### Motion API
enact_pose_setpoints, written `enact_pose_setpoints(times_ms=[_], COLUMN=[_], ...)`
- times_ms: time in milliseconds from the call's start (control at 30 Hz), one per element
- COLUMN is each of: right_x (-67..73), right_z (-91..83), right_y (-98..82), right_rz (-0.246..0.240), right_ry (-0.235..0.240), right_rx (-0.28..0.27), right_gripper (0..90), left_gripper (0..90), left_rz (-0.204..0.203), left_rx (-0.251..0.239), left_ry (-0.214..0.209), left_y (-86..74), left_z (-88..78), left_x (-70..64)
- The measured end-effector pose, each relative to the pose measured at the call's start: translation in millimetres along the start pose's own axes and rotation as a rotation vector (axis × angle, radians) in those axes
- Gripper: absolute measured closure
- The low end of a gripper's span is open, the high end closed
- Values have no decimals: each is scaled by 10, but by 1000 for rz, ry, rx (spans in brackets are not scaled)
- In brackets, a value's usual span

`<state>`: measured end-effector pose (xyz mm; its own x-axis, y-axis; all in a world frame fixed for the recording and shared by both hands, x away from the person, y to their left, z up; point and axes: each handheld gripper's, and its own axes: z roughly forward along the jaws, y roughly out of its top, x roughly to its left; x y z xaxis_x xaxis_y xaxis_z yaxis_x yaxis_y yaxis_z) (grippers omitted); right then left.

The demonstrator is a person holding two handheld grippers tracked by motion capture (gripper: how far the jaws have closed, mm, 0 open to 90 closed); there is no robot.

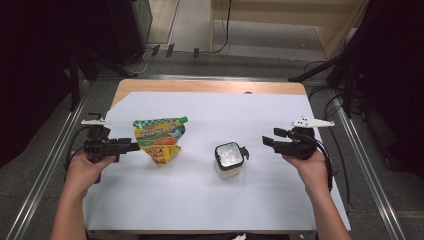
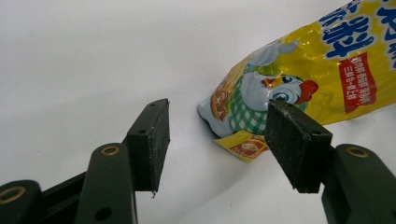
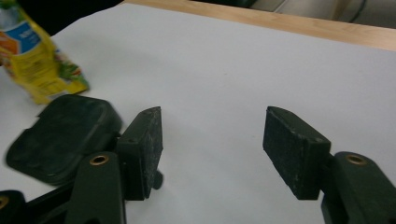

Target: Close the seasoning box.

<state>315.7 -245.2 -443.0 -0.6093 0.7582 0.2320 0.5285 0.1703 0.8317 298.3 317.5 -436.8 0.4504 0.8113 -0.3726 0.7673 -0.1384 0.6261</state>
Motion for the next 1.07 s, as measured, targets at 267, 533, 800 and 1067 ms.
enact_pose_setpoints(times_ms=[267, 533, 800, 1067], right_x=[-202, -306, -281, -264], right_z=[50, 74, 123, 180], right_y=[-180, -267, -292, -314], right_rz=[6, 30, -2, -14], right_ry=[-55, -77, -90, -80], right_rx=[35, 43, 66, 81], right_gripper=[329, 314, 300, 284], left_gripper=[415, 415, 408, 396], left_rz=[1, -3, -3, -5], left_rx=[2, 0, 7, 11], left_ry=[3, 7, 15, 23], left_y=[-4, -8, -11, -13], left_z=[12, 16, 41, 64], left_x=[0, 15, 33, 52])
